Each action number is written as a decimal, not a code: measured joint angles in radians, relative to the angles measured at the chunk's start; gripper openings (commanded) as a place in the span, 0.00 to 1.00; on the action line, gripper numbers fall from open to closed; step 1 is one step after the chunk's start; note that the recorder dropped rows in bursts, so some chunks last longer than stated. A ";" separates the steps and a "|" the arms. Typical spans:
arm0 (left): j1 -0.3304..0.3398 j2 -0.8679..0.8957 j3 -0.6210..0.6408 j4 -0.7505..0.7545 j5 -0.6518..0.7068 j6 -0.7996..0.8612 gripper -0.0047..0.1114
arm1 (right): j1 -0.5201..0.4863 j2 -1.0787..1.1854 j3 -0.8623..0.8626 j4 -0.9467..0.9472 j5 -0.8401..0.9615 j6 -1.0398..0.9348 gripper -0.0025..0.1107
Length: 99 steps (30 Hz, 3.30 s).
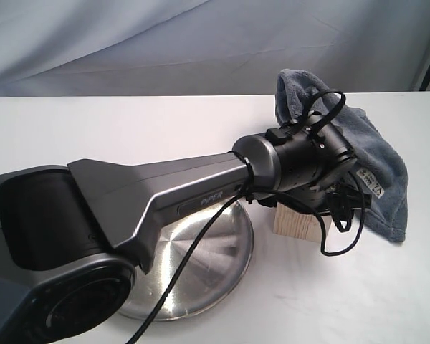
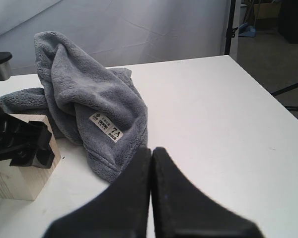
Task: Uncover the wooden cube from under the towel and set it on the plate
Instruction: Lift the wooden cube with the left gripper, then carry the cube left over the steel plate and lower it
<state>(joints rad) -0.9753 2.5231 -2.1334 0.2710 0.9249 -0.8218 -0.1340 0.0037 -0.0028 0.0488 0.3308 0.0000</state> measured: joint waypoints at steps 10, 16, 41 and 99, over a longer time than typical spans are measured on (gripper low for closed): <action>0.000 -0.007 0.000 -0.002 0.007 0.000 0.36 | 0.000 0.000 0.000 0.000 0.000 0.000 0.02; 0.000 -0.038 0.002 -0.004 0.012 0.064 0.36 | 0.000 0.000 0.000 0.000 0.000 0.000 0.02; 0.000 -0.162 0.002 0.139 0.131 0.021 0.36 | 0.000 0.000 0.000 0.000 0.000 0.000 0.02; 0.194 -0.821 1.091 0.178 -0.296 -0.020 0.04 | 0.000 0.000 0.000 0.000 0.000 0.000 0.02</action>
<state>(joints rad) -0.7809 1.7017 -1.0429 0.4491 0.6293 -0.8418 -0.1340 0.0037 -0.0028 0.0488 0.3308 0.0000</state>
